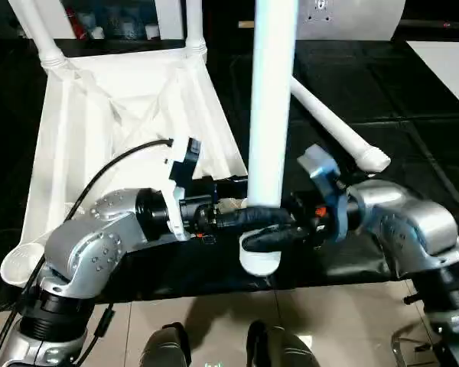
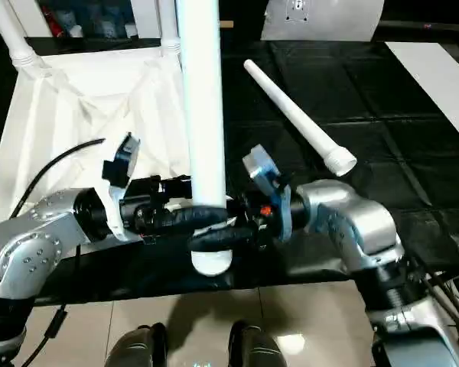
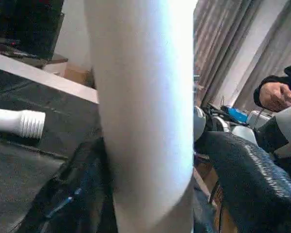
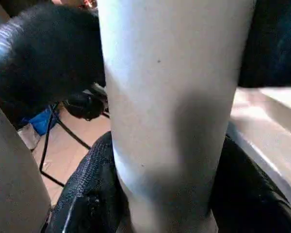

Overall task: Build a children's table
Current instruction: Insert table leg to table base

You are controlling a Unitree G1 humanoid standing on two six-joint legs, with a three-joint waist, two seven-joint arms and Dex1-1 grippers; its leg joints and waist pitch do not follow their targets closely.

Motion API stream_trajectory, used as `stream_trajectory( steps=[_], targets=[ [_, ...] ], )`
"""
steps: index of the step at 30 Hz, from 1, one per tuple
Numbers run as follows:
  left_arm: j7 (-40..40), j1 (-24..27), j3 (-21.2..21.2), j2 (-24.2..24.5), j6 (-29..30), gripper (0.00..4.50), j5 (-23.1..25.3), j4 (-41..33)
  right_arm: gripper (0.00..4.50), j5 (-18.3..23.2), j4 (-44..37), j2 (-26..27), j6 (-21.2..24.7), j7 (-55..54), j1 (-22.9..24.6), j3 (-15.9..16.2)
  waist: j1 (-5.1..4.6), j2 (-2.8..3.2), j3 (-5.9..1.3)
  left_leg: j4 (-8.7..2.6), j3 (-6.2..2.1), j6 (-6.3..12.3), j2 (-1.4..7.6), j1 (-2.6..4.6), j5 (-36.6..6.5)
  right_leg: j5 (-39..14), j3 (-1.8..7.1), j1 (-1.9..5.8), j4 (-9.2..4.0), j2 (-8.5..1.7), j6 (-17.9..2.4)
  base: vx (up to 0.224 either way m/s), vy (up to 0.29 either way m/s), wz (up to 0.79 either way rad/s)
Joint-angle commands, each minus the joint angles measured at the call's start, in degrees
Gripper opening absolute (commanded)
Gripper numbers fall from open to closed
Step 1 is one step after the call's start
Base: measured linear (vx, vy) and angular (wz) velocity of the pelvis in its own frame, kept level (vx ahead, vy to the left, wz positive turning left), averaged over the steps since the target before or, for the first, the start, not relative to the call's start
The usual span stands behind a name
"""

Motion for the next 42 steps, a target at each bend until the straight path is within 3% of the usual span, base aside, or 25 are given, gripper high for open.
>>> stream_trajectory(
  steps=[1, 4, 9, 11, 12, 15, 17, 25, 35, 42],
  targets=[
    [-0.14, 0.52, -0.13, 0.13, -0.09, 3.6, 0.16, -1.88, 2.0, -1.0, -1.03, -0.1, -0.97, -0.95, 0.56, -0.01, 0.14, 0.29, -5.62, -3.56, -1.14, 3.59, 3.08, 1.34, -8.66, -20.65, 3.73, 4.06, -4.25, -5.0, -9.71, 0.0, 0.0, 0.0],
    [1.33, 2.22, 0.99, 0.35, -0.69, 3.9, 0.86, -2.22, 2.0, -3.49, -0.38, 1.8, -4.63, -5.46, 1.62, -1.36, 0.04, 0.09, -5.57, -3.61, -1.1, 3.05, 3.05, 1.16, -9.1, -20.74, 3.75, 4.02, -4.21, -5.07, -9.63, 0.0, 0.0, 0.0],
    [7.85, 4.43, 1.42, -0.77, -2.78, 4.11, 4.96, -3.58, 2.0, -7.95, 1.34, 6.31, -11.63, -14.38, 2.02, -3.34, -0.22, 0.39, -5.37, -3.78, -1.22, 2.26, 3.27, 1.4, -10.35, -21.43, 3.73, 3.71, -4.26, -4.98, -9.32, 0.0, 0.0, 0.0],
    [9.01, 4.8, 1.33, -1.32, -2.92, 4.25, 5.36, -4.12, 2.0, -8.35, 1.49, 6.89, -12.18, -15.39, 2.01, -3.41, -0.26, 0.34, -5.35, -3.81, -1.22, 2.24, 3.16, 1.49, -10.83, -21.86, 3.69, 3.86, -4.39, -5.01, -9.11, 0.0, 0.0, 0.0],
    [13.92, 5.29, 1.19, -3.22, -2.56, 3.94, 7.15, -4.67, 2.0, -9.25, 1.59, 8.13, -13.6, -17.88, 2.17, -3.66, -0.41, 0.41, -5.37, -3.83, -1.19, 2.14, 3.31, 1.41, -10.73, -21.12, 3.79, 3.84, -4.22, -4.94, -9.26, 0.0, 0.0, 0.0],
    [20.8, 6.58, -0.08, -6.09, -5.51, 3.61, 12.94, -5.19, 2.0, -11.88, 2.39, 10.95, -16.74, -23.09, 2.61, -3.93, -0.39, 0.19, -5.16, -3.85, -1.23, 2.23, 3.17, 1.35, -11.55, -22.7, 3.75, 3.82, -4.61, -5.0, -8.48, 0.0, 0.0, 0.0],
    [24.3, 7.36, -0.4, -8.15, -6.93, 3.61, 15.02, -6.01, 1.99, -13.14, 2.99, 12.4, -18.09, -25.81, 2.95, -4.06, -0.61, 0.06, -5.09, -3.89, -1.25, 2.29, 3.11, 1.22, -11.34, -23.05, 3.76, 3.8, -4.72, -5.02, -7.75, 0.0, 0.0, 0.0],
    [33.51, 8.0, -1.78, -12.69, -11.62, 3.61, 22.7, -6.45, 1.99, -14.24, 3.48, 14.5, -20.34, -28.28, 4.03, -3.94, -1.07, -0.01, -4.86, -3.9, -1.36, 3.37, 2.98, 1.0, -12.13, -23.86, 3.63, 3.77, -5.05, -4.94, -6.51, 0.0, 0.0, 0.0],
    [33.07, 8.06, -4.38, -10.28, -14.81, 3.61, 28.43, -4.98, 1.99, -14.97, 3.76, 14.38, -21.73, -28.56, 3.97, -3.62, -1.12, 0.25, -4.82, -4.01, -1.46, 3.33, 3.09, 1.23, -13.07, -24.14, 3.6, 3.46, -5.14, -4.91, -6.36, 0.0, 0.0, 0.0],
    [32.64, 7.65, -6.65, -5.82, -19.69, 3.61, 36.32, -2.28, 1.99, -15.22, 3.9, 14.21, -22.03, -28.3, 4.07, -3.46, -1.13, 0.32, -4.89, -4.04, -1.49, 3.31, 3.19, 1.3, -12.83, -22.59, 3.71, 3.49, -4.88, -5.02, -6.97, 0.0, 0.0, 0.0]
  ],
)
